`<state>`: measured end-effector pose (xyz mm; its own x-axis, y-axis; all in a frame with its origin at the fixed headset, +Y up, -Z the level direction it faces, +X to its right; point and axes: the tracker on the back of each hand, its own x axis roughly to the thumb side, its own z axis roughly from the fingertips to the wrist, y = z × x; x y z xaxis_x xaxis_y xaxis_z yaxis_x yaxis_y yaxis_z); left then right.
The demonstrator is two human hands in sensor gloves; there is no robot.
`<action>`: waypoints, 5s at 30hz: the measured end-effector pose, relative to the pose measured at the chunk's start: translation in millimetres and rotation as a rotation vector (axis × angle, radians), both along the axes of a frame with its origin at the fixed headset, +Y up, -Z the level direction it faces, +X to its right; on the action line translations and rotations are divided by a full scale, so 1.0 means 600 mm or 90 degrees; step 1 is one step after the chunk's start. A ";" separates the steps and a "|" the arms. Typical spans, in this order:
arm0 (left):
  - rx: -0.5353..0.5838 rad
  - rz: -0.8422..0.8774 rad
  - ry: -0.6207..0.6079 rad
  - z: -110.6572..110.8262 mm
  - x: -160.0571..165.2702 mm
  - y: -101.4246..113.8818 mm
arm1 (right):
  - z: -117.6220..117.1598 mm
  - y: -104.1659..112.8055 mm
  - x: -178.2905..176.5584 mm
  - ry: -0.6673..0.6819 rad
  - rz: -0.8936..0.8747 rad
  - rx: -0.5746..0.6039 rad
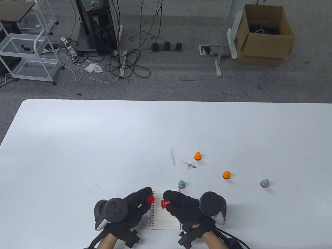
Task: Stamp reward stamp onto notebook
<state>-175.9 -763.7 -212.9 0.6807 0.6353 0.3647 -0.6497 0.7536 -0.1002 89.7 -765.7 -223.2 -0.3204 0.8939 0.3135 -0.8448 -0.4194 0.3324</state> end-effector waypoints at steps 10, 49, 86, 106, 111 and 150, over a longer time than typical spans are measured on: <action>-0.014 -0.090 0.049 -0.012 -0.019 -0.003 | -0.001 0.001 0.004 -0.003 -0.006 0.002; -0.092 -0.437 0.055 -0.024 0.002 -0.040 | -0.006 -0.005 0.007 0.010 -0.006 -0.014; 0.085 -0.425 0.096 0.012 -0.046 0.036 | -0.011 0.037 0.047 -0.049 0.479 0.257; 0.076 -0.417 0.093 0.011 -0.046 0.034 | -0.017 -0.007 0.002 0.038 0.665 0.151; 0.073 -0.417 0.092 0.012 -0.045 0.035 | -0.019 -0.006 -0.002 0.038 0.680 0.136; 0.084 -0.406 0.114 0.015 -0.048 0.046 | -0.003 0.053 0.011 -0.060 0.503 0.229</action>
<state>-204.9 -736.0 -204.2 0.9650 0.0466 0.2580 -0.0714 0.9936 0.0877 96.4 -734.0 -225.0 -0.8436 0.2506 0.4749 -0.2798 -0.9600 0.0096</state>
